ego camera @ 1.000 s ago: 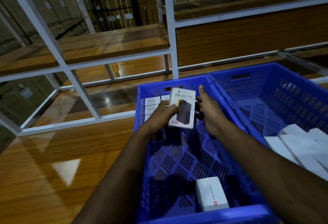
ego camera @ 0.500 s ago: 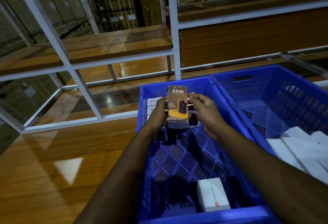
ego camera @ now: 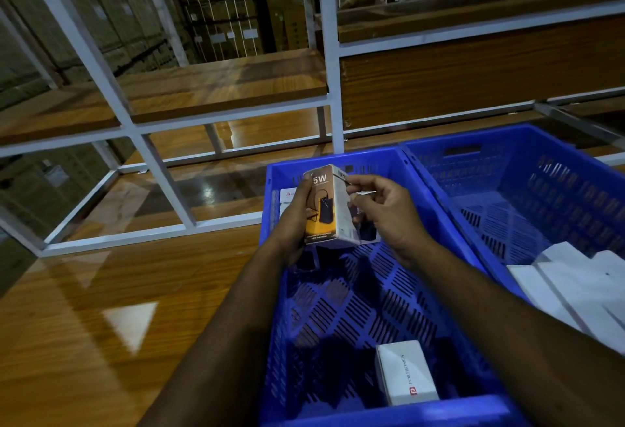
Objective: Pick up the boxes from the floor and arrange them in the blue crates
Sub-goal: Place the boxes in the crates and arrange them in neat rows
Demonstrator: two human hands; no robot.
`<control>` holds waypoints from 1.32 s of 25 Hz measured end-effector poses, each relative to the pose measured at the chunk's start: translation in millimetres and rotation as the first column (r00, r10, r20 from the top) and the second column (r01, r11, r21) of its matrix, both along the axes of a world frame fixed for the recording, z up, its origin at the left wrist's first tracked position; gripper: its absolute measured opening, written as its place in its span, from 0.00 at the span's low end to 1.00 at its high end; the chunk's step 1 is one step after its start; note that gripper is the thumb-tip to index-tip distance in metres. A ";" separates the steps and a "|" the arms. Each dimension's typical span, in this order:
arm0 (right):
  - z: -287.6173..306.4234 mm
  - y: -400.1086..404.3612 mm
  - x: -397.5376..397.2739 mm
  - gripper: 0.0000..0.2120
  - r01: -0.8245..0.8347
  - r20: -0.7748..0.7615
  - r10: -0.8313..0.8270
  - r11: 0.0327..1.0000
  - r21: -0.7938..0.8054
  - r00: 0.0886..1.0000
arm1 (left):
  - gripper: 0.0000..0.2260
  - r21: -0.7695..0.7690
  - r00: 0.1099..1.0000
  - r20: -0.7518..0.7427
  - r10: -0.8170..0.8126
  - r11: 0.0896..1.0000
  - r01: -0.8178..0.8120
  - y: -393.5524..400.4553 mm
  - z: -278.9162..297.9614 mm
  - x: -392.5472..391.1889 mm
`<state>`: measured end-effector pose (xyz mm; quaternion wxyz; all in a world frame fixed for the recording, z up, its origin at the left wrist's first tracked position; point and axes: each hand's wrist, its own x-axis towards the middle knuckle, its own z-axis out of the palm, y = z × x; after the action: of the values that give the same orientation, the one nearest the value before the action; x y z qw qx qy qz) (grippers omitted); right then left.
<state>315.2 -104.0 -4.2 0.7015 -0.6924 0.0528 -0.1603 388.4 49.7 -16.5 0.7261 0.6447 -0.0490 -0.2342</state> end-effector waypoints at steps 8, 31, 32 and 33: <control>-15.5 -1.8 9.3 0.21 0.077 -0.213 -0.123 0.974 -0.212 0.969 | 0.16 0.224 0.915 0.347 0.203 0.930 -0.291 -1.1 -13.2 10.8; -92.7 -9.7 34.9 0.29 -0.011 -0.482 -0.277 0.859 -0.512 0.831 | 0.18 0.648 0.906 0.412 0.094 0.669 -0.364 -0.2 -26.7 25.6; -94.9 -8.7 35.1 0.27 -0.018 -0.461 -0.266 0.851 -0.525 0.847 | 0.19 0.682 0.911 0.405 0.075 0.639 -0.356 -1.3 -26.6 25.6; -97.4 -7.9 35.7 0.25 -0.033 -0.448 -0.261 0.834 -0.550 0.855 | 0.20 0.703 0.914 0.402 0.060 0.619 -0.350 -2.0 -26.4 25.5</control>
<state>350.9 -111.9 -101.6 0.4279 -0.8737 0.2301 -0.0245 413.9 47.8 -42.9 0.3889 0.9207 0.0051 -0.0320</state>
